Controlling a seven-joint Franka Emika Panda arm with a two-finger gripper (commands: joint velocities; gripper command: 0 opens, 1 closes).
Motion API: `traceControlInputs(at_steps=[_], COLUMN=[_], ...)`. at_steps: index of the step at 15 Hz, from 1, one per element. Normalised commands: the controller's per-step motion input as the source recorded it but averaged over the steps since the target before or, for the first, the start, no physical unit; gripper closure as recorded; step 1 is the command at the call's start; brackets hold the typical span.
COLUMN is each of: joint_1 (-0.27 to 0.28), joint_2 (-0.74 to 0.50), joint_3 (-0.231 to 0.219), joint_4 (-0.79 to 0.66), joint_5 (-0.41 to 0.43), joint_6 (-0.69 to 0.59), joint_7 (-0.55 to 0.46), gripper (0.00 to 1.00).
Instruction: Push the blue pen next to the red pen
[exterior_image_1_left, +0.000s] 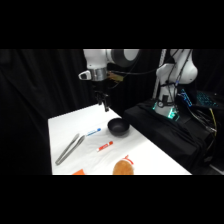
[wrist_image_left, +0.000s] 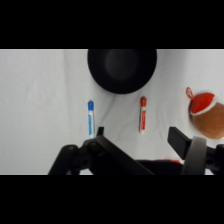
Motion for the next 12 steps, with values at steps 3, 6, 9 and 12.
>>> traceControlInputs(at_steps=[3,6,9,12], joint_1=[-0.138,-0.135,-0.143,-0.148], joint_2=[0.23,0.3,0.36,0.39], joint_3=[-0.072,-0.044,-0.022,0.007], joint_4=[0.29,0.34,0.39,0.39], joint_5=[-0.016,0.014,0.061,0.113], joint_6=[0.09,0.15,0.15,0.16], joint_7=[-0.43,-0.4,-0.3,-0.23], gripper=[0.0,0.0,0.0,0.0])
